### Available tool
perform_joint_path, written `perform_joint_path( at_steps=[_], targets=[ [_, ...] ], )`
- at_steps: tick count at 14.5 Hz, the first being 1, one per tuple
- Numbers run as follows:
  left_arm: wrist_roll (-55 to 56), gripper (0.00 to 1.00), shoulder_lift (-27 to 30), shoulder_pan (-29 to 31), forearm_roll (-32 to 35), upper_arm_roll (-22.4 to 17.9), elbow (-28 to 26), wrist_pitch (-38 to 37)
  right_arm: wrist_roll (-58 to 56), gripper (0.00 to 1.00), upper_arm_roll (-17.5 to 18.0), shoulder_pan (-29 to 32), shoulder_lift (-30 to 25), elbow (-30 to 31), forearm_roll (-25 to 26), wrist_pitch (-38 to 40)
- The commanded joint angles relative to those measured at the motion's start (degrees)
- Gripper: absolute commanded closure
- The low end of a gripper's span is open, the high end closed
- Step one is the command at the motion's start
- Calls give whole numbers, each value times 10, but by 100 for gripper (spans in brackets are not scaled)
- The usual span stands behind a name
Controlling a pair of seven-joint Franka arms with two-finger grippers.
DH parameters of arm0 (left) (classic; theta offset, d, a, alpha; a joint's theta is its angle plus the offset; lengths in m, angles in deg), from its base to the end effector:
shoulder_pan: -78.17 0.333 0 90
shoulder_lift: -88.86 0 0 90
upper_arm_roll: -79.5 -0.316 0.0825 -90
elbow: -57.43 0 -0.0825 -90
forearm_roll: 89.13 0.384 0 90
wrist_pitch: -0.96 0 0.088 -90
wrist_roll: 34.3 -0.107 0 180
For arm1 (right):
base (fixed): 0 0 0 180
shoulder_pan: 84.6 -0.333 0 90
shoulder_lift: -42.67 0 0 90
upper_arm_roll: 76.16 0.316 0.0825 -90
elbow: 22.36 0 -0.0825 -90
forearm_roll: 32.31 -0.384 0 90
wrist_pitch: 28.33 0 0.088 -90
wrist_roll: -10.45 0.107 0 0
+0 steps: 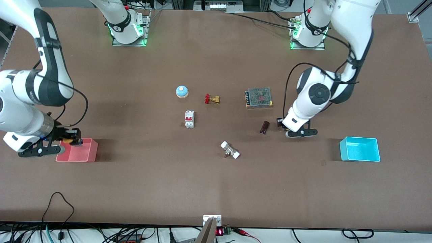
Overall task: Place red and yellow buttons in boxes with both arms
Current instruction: 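Carry the yellow button to the pink box while the left gripper carries red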
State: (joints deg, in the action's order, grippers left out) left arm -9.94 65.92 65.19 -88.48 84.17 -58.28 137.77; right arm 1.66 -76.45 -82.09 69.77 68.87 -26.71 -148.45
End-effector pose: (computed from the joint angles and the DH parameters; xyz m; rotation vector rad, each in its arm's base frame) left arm 0.5716 -0.1805 0.2491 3.1243 0.1793 -0.0584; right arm 0.6849 -0.0378 0.3631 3.0422 0.2330 0.0339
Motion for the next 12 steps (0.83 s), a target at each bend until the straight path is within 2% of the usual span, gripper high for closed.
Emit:
perform_joint_path(
  at_steps=[1,3,5,7,12],
  targets=[
    [-36,82,18,20,0,-4,91,-142,-40,81,1,17,41,-28,-9,-30],
    [-99,81,16,52,0,-3,148,-206,-56,80,-2,27,55,-28,-9,-51],
    [-164,81,14,85,0,-4,182,-240,-55,79,-3,34,69,-28,-14,-59],
    [-219,81,8,123,0,-4,201,-245,-56,79,-4,40,81,-28,-56,-58],
    [-376,81,-87,232,7,-5,301,-241,-61,79,-6,39,107,-29,-63,-58]
  ],
)
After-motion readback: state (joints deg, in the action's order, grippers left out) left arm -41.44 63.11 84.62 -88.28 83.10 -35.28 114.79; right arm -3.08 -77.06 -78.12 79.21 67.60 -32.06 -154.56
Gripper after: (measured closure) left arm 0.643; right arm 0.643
